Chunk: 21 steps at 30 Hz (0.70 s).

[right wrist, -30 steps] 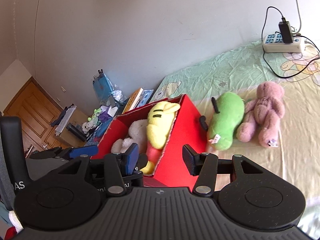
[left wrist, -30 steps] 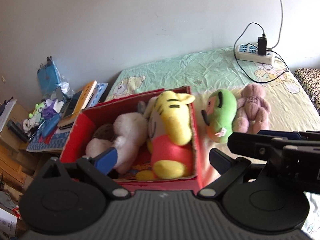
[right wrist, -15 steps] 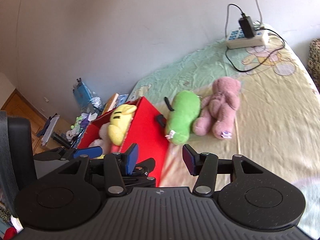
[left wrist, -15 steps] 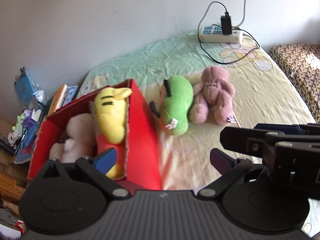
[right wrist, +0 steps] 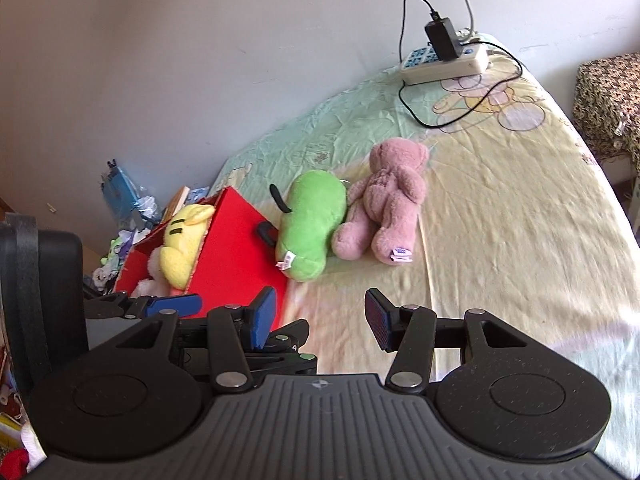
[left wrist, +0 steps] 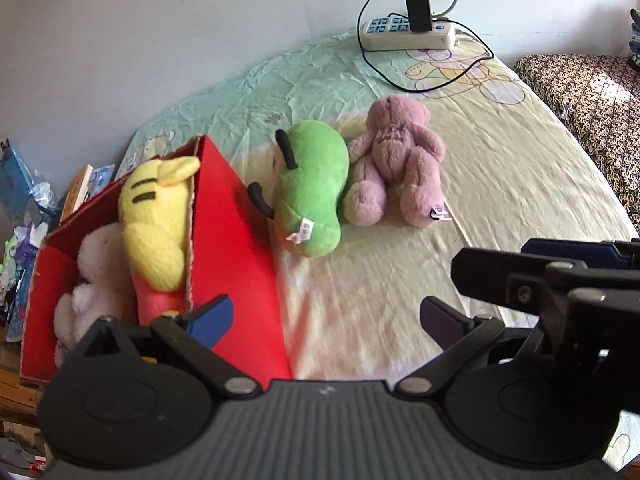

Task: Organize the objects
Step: 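Withdraw the right tool and move it toward the pink teddy bear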

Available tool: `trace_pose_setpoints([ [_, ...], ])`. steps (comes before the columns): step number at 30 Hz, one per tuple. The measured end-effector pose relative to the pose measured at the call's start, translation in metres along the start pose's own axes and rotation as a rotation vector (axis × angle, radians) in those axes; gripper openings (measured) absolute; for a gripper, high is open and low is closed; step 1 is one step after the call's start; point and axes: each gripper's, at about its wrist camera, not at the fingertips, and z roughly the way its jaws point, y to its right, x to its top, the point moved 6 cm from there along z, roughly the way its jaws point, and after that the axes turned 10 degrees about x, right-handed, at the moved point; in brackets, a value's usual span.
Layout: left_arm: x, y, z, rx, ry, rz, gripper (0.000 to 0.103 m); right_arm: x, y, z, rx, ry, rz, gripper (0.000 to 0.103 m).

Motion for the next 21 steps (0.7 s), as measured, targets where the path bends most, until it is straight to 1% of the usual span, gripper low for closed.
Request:
trace_pose_setpoints([
  [4,-0.001,0.004,0.009,-0.021,-0.019,0.004,0.100,-0.003,0.007,0.002,-0.049,-0.006,0.006,0.053],
  [9,-0.002,0.008,0.015,-0.032,-0.032,0.015,0.100,-0.003,0.016,0.004,-0.082,-0.008,0.030,0.053],
  [21,-0.004,0.021,0.030,-0.052,-0.054,0.045,0.100,-0.008,0.034,0.009,-0.118,-0.025,0.073,0.053],
])
